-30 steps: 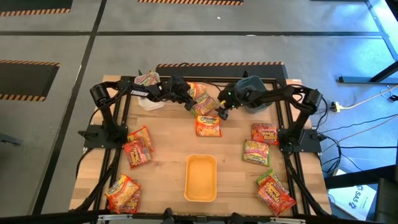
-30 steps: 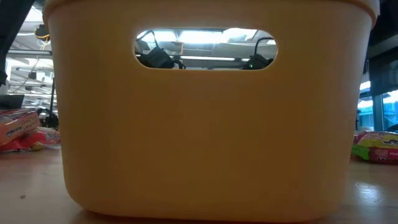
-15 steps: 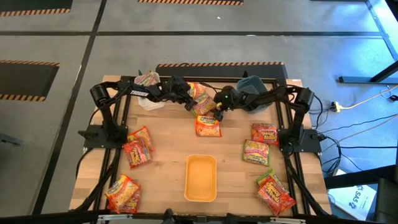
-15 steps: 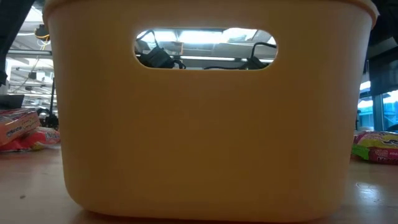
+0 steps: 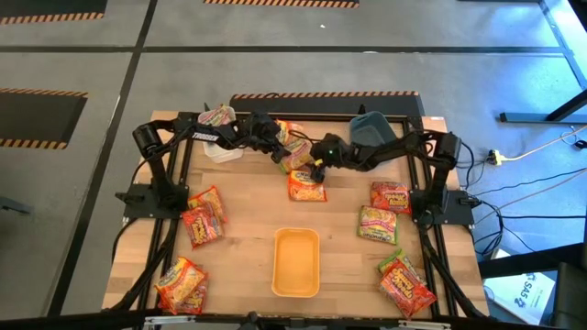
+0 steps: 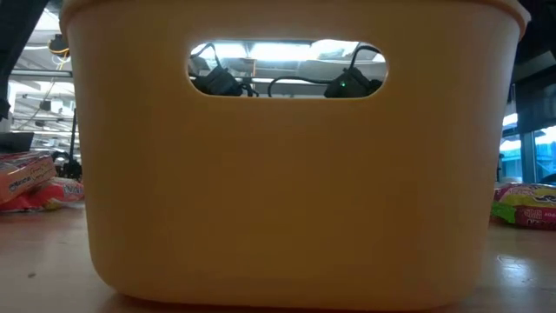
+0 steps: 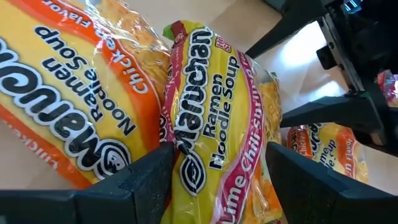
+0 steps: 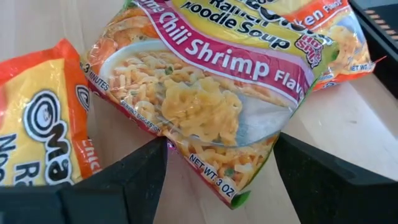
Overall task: Sort Maruchan noodles
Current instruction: Put the top left green noodle pack into the white bin
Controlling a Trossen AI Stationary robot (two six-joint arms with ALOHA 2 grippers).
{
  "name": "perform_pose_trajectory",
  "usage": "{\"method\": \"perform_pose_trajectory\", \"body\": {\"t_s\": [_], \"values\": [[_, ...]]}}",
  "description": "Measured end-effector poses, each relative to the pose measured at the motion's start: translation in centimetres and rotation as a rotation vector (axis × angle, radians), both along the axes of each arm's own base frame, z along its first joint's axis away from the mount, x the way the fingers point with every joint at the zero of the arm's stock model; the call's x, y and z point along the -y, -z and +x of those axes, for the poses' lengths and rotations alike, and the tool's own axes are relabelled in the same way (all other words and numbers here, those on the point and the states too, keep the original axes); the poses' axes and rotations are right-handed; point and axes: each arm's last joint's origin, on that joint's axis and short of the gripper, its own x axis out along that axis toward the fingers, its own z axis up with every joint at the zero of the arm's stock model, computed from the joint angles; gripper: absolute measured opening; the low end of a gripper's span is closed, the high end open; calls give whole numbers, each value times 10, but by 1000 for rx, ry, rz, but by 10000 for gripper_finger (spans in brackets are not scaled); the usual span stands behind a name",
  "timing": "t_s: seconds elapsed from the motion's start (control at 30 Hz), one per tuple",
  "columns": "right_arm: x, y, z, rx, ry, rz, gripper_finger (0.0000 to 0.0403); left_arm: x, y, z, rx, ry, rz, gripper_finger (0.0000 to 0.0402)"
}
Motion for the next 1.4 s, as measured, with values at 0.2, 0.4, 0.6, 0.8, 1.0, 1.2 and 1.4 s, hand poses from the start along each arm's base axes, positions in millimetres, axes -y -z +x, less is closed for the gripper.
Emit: {"method": "perform_pose_trajectory", "body": {"t_s": [0.2, 0.4, 0.6, 0.8, 1.0, 1.2, 1.4], "values": [[-1, 1, 0, -12, -6, -5, 275, 2, -1, 1, 31, 45, -54, 247], [-1, 2, -1, -23, -11, -4, 275, 4, -9, 0, 72, 98, -80, 247], [0, 3, -3, -45, 4, -6, 275, 9, -24, 1, 144, 168, -83, 247], [1, 2, -2, -40, 13, -23, 275, 19, -27, 8, 167, 215, -82, 247], [3, -3, 1, 1, 26, -65, 275, 33, -28, 16, 177, 246, -58, 247], [3, -6, 3, 31, 12, -66, 275, 37, -28, 20, 163, 208, -7, 247], [3, -5, 2, 22, 15, -67, 275, 33, -29, 19, 160, 166, 20, 247]]}}
